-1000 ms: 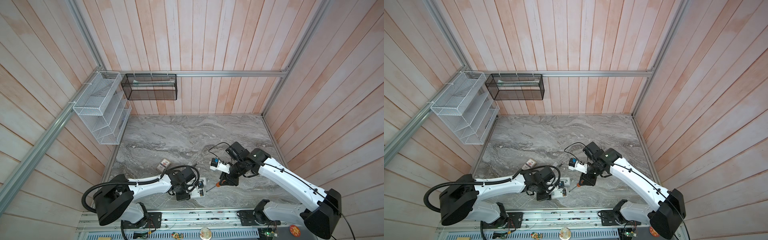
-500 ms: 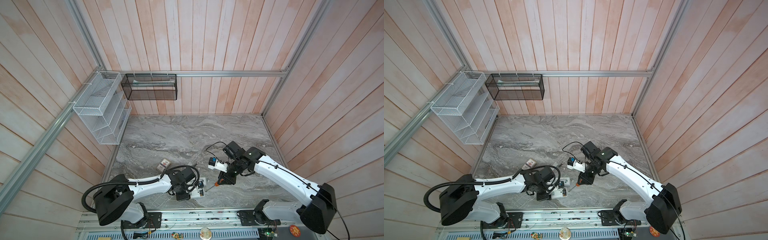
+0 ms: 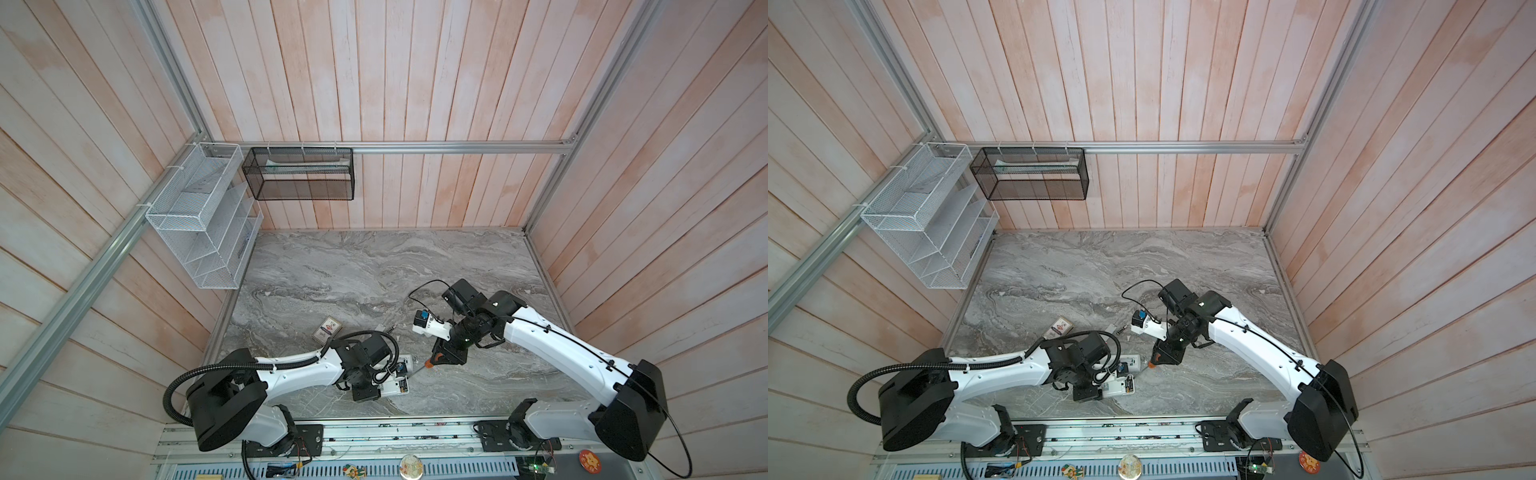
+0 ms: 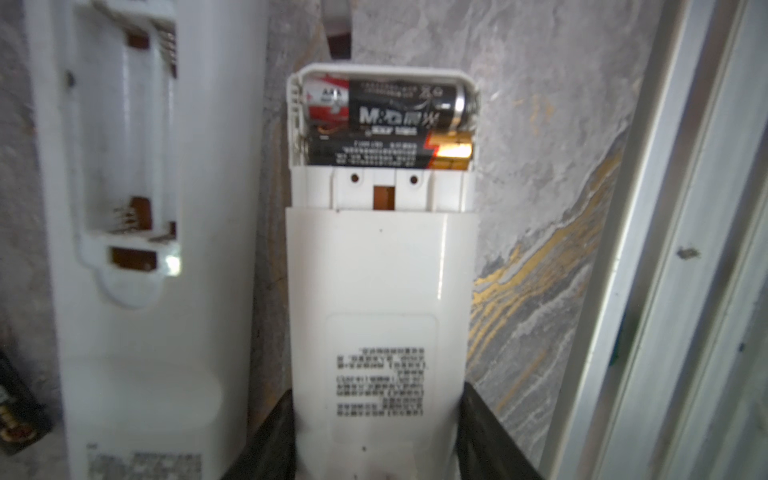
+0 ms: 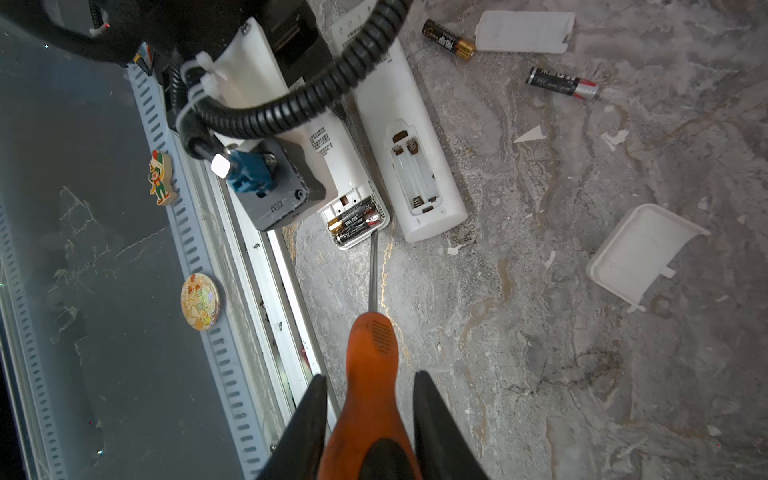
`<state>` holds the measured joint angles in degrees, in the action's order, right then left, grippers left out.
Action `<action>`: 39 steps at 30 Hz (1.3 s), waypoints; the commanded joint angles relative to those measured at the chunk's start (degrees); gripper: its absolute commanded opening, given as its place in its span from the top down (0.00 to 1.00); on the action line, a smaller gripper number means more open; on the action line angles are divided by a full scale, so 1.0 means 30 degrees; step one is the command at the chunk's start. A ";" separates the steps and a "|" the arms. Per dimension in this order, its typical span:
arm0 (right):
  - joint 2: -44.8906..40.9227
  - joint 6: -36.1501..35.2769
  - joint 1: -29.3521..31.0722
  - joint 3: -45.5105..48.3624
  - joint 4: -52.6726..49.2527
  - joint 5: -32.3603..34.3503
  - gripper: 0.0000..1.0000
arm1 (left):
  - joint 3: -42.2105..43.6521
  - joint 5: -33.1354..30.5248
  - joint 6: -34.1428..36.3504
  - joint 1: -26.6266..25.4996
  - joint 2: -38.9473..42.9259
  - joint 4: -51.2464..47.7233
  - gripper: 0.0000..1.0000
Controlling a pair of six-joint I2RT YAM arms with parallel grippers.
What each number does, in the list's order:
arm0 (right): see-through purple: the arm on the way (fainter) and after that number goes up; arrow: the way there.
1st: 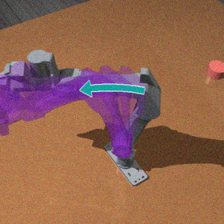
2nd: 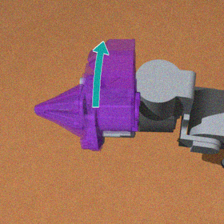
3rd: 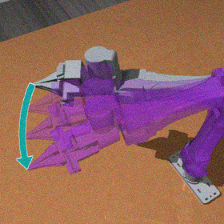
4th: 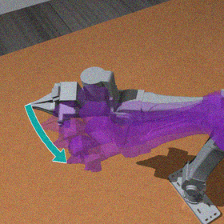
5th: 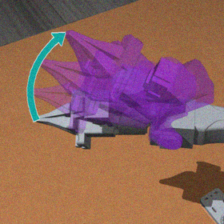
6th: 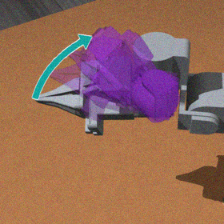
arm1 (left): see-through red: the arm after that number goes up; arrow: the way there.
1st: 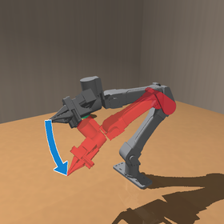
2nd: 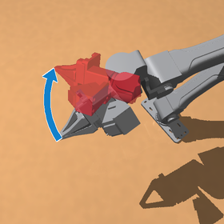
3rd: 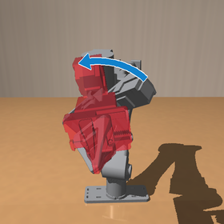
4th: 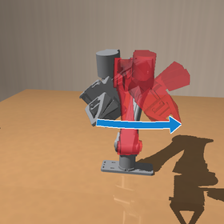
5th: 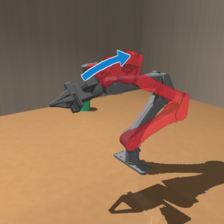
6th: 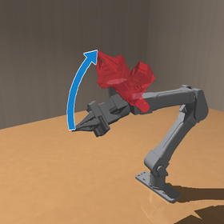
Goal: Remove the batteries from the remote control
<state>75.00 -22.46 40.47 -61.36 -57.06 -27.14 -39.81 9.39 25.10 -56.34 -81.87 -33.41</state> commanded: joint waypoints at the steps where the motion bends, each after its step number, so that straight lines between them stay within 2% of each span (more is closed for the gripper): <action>1: 0.0074 0.0347 0.0079 -0.0632 0.0179 -0.0561 0.90 | 0.0145 0.0619 0.0271 0.0058 0.0010 -0.0231 0.60; 13: 0.0716 0.1295 0.0077 -0.0999 0.0521 -0.0758 0.92 | 0.0175 0.0490 0.0216 0.0058 0.0220 -0.0202 0.60; 21: 0.0290 0.1833 0.0076 -0.1024 0.0759 -0.0385 0.92 | 0.0235 -0.0476 0.0043 0.0380 0.0164 -0.0114 0.61; 22: 0.0334 0.1787 0.0090 -0.0993 0.0746 -0.0238 0.92 | 0.0234 -0.0586 -0.0028 0.1029 0.0163 -0.0086 0.61; 30: 0.0839 0.1380 0.0075 -0.1137 0.0460 0.0117 0.92 | 0.0095 -0.1407 -0.0758 0.2005 -0.0009 0.0251 0.62; 39: 0.1233 0.1019 -0.0273 -0.1309 0.0353 0.0549 0.92 | -0.0927 -0.1402 -0.1452 0.2742 -0.1559 0.0528 0.62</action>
<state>77.95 -18.37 40.25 -63.70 -55.31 -26.15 -41.74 8.67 22.59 -49.28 -83.94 -33.52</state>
